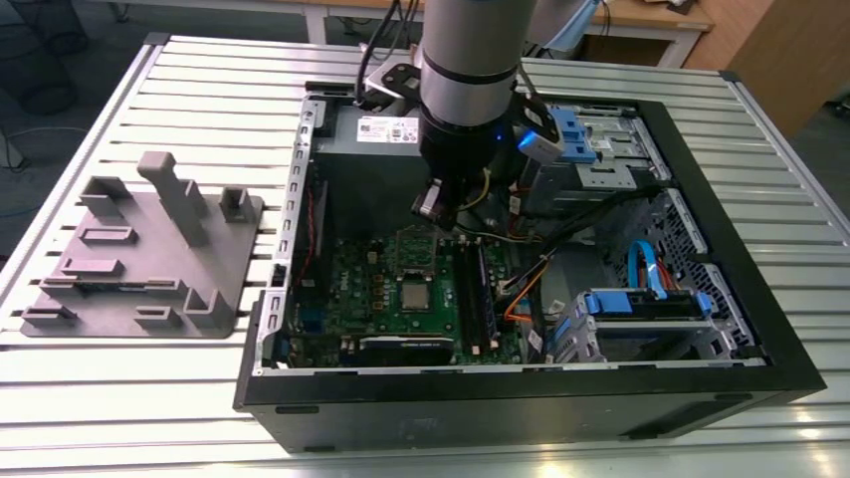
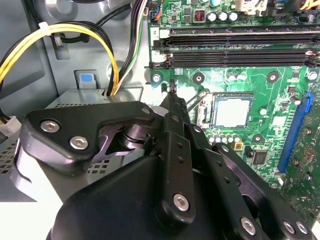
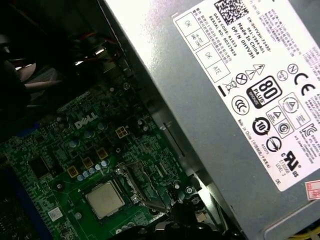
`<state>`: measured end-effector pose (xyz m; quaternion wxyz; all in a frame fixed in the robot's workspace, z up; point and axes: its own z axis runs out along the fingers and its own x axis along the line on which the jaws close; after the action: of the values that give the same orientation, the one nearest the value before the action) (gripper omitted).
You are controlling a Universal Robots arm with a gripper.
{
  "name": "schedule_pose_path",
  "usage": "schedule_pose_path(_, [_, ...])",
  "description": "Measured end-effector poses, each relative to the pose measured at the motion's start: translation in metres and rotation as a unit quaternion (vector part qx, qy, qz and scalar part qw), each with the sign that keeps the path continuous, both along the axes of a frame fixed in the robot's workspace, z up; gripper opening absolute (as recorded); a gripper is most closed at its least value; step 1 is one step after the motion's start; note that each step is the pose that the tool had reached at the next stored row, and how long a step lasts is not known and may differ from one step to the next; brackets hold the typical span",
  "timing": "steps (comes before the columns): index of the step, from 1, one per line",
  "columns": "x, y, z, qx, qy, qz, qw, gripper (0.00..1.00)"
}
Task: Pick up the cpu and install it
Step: 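Close the cpu cover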
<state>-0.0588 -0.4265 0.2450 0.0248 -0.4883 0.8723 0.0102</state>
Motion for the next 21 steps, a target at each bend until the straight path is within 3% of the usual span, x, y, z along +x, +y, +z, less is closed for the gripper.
schedule_pose_path(14, [-0.0002, -0.0003, 0.0030, -0.0001, -0.0004, 0.000, 1.00000, 0.11])
schedule_pose_path(21, [-0.0005, -0.0060, 0.0032, -0.0020, -0.0006, 0.000, 1.00000, 0.11])
